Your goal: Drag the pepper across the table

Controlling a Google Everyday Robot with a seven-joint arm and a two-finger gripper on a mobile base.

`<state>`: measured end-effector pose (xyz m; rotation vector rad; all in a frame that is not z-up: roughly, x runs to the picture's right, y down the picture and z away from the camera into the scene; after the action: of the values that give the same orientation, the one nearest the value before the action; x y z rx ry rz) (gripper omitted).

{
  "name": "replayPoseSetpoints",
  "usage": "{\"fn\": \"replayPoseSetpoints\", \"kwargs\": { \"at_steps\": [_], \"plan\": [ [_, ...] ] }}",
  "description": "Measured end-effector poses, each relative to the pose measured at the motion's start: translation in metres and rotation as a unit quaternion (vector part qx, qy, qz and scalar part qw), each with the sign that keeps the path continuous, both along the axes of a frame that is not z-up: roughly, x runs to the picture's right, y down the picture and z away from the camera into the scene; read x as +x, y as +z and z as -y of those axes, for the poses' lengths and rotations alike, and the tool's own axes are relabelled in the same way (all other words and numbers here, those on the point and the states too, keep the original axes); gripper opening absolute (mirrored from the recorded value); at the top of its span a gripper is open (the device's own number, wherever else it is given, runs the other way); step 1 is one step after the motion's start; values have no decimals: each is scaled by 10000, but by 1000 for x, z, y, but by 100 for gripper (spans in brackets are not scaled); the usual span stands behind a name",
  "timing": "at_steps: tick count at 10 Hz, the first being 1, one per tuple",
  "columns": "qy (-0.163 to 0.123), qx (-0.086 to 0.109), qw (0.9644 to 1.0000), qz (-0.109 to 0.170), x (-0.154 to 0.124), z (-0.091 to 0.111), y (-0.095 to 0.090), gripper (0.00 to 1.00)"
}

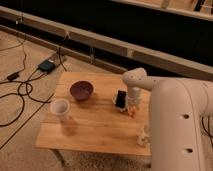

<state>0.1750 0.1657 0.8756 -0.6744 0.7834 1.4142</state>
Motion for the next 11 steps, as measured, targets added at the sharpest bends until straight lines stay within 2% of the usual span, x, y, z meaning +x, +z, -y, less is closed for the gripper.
{"fn": "replayPoseSetpoints", "kwargs": {
  "at_steps": [5,8,9,11],
  "plan": [
    [-105,-282,9995,113,-9,-19,-30,0],
    [-204,-601,9978,190,-20,-36,-38,0],
    [-280,-775,9963,259,-29,-44,-41,0],
    [-345,-949,9944,317,-35,-52,-44,0]
  ]
}}
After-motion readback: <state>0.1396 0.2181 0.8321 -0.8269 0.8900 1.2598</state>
